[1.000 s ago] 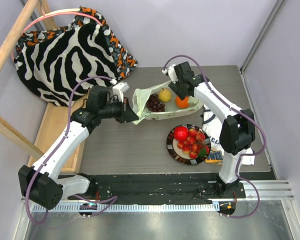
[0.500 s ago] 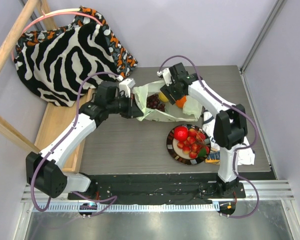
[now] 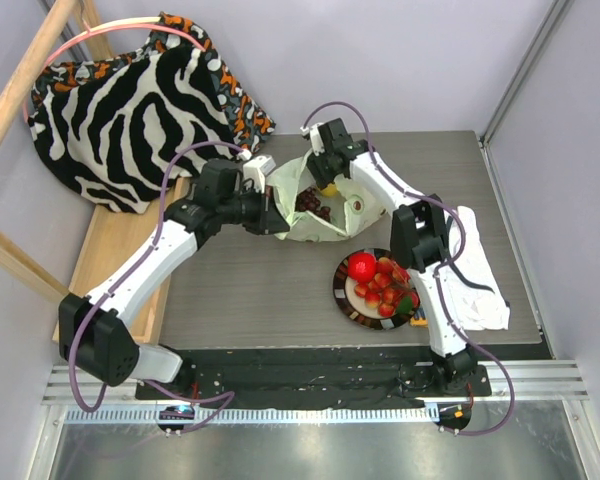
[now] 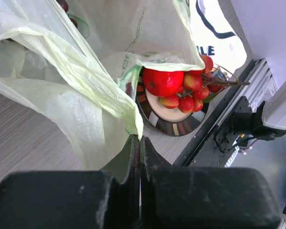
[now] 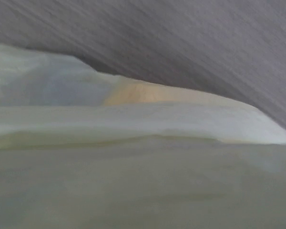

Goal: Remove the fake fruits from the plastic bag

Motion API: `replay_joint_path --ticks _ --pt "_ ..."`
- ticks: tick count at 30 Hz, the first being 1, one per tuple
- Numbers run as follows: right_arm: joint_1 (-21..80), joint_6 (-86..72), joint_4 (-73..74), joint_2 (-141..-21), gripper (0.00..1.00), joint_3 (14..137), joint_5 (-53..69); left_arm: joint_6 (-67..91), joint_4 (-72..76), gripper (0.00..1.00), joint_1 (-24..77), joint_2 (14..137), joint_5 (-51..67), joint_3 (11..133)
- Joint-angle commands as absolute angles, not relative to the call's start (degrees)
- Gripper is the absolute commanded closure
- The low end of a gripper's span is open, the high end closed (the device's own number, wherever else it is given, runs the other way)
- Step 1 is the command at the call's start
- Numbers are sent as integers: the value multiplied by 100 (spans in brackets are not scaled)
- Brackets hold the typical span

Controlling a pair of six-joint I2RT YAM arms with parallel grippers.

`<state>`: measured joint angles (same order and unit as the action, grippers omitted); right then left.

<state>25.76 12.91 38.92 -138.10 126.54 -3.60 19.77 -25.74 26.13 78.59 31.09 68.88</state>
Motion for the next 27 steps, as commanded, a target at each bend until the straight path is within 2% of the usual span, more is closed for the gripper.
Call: replay_joint_path --ticks 1,4,6,13,21,26,27 --pt "2584 1222 3718 -14045 54 13227 -378 1758 -2636 100 2619 7989 3199 7259" --pt "2584 1222 3814 -13712 67 13167 -81 1705 -2610 100 2619 8059 3155 7373" --pt "2575 1265 3867 -13187 70 13026 385 1696 -2575 100 2619 8130 3129 7426" --pt "2558 1599 3972 -11015 70 11201 2485 1837 -2435 100 2619 8279 3059 7646" --pt "2558 2021 4771 -9512 70 10486 2715 1846 -2408 100 2610 8209 2936 7629" --pt "3145 3601 6053 -8520 70 9784 2637 1802 -2382 100 2619 8104 2865 7559" --pt "3260 3786 6491 -8369 70 9330 2532 1793 -2382 100 2619 8086 2848 7532"
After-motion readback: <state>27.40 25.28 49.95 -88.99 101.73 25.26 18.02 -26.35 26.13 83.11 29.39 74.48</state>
